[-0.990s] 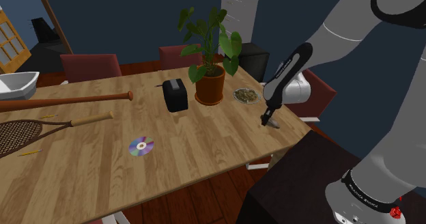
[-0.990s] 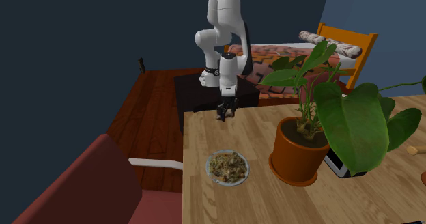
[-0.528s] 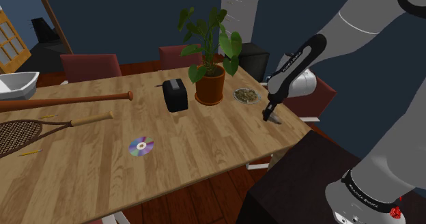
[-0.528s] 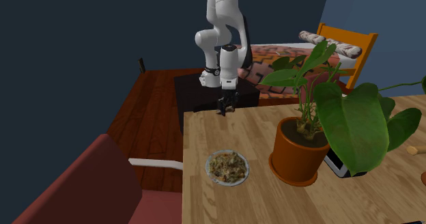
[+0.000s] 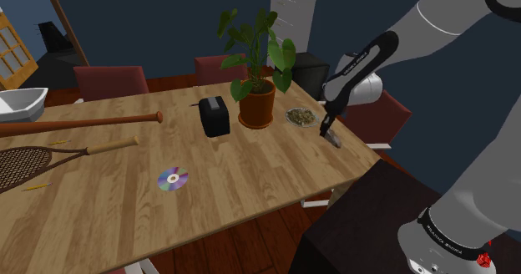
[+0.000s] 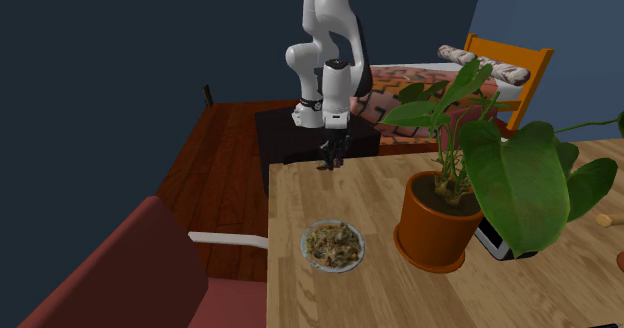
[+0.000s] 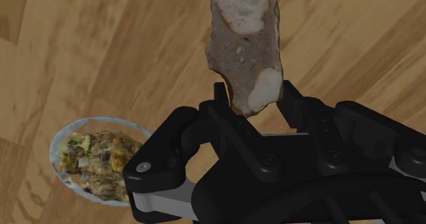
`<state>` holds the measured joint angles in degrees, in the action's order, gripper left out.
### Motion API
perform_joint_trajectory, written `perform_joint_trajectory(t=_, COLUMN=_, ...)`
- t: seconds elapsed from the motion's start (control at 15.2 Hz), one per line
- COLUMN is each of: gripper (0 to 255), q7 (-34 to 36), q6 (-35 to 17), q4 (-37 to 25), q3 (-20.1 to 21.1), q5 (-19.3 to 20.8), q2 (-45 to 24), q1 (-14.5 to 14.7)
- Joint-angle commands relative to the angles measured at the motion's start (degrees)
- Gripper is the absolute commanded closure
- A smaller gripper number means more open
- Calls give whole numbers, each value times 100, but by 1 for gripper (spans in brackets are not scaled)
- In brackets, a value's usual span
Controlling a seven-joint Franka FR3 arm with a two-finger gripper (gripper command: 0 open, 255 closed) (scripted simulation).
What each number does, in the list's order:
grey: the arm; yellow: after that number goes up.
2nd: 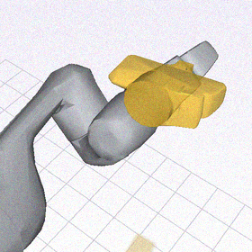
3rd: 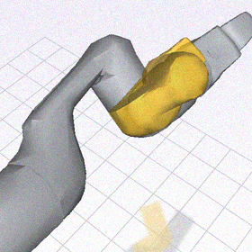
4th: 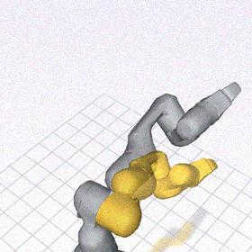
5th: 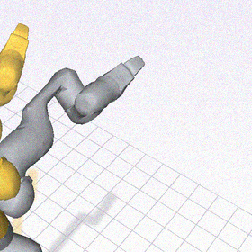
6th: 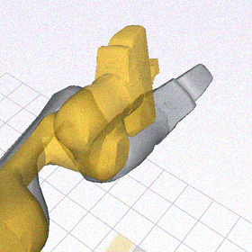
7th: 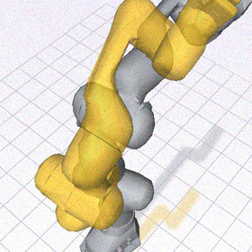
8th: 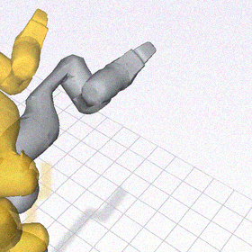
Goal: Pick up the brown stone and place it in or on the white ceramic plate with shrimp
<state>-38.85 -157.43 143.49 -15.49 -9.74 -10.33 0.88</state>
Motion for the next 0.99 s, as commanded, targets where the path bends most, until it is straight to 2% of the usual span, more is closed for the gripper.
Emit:
perform_joint_trajectory(t=0.0, gripper=255, q7=-137, q6=212, q4=-528, q3=35, q5=-125, q2=-339, q1=-94)
perform_joint_trajectory(t=0.53, gripper=255, q7=-405, q6=1133, q4=-2736, q3=162, q5=-364, q2=-1681, q1=-499)
perform_joint_trajectory(t=0.92, gripper=255, q7=-425, q6=1997, q4=-4714, q3=233, q5=-418, q2=-2814, q1=-818)
